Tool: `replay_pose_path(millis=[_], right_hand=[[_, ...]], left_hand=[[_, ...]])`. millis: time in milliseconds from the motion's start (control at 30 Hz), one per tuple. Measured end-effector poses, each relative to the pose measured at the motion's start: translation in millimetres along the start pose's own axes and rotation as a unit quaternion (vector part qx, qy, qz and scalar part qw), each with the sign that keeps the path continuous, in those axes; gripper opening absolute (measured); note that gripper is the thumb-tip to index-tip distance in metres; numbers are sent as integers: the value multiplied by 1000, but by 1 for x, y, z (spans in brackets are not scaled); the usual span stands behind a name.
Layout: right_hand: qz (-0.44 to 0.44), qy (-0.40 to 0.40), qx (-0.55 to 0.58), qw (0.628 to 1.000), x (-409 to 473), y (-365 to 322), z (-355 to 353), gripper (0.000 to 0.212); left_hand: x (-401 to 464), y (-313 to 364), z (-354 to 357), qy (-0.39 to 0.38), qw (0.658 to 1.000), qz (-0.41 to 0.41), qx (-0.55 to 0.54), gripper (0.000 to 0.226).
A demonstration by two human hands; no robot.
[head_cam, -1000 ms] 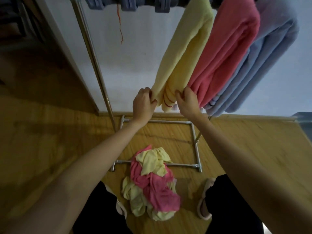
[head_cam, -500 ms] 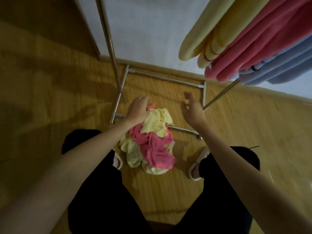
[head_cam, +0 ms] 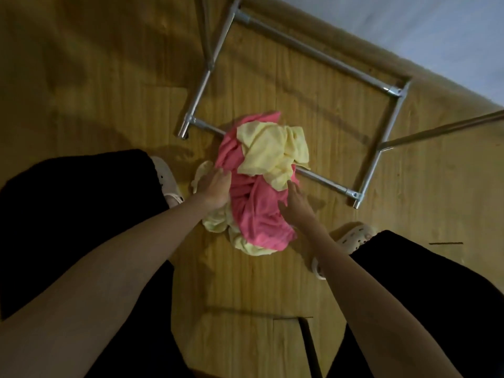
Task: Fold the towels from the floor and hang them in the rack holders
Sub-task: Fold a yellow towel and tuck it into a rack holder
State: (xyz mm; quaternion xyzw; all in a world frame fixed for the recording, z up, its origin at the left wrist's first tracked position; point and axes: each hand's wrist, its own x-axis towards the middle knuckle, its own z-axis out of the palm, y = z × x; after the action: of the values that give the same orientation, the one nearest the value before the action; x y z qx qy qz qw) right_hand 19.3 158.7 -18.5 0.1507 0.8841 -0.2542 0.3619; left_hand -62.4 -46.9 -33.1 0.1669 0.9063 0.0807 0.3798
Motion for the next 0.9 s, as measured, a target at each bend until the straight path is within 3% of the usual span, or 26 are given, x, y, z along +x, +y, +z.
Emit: replay_pose_path(millis=[267,400,633,900], right_hand=[[-41,4,-59,997,55,22,34,67],[-47,17,-42,998,73,22,31,68],[-86,80,-5,993,74,7,26,76],[-152,142,-7,978,37,-19,10,45]], left_hand=[[70,6,36,80,991,27,-106,45],[81,14,42,142,978,48,-146,20],[50,31,34,254,939,59,-222,20],[-14,49,10,327,897,35,-296,16]])
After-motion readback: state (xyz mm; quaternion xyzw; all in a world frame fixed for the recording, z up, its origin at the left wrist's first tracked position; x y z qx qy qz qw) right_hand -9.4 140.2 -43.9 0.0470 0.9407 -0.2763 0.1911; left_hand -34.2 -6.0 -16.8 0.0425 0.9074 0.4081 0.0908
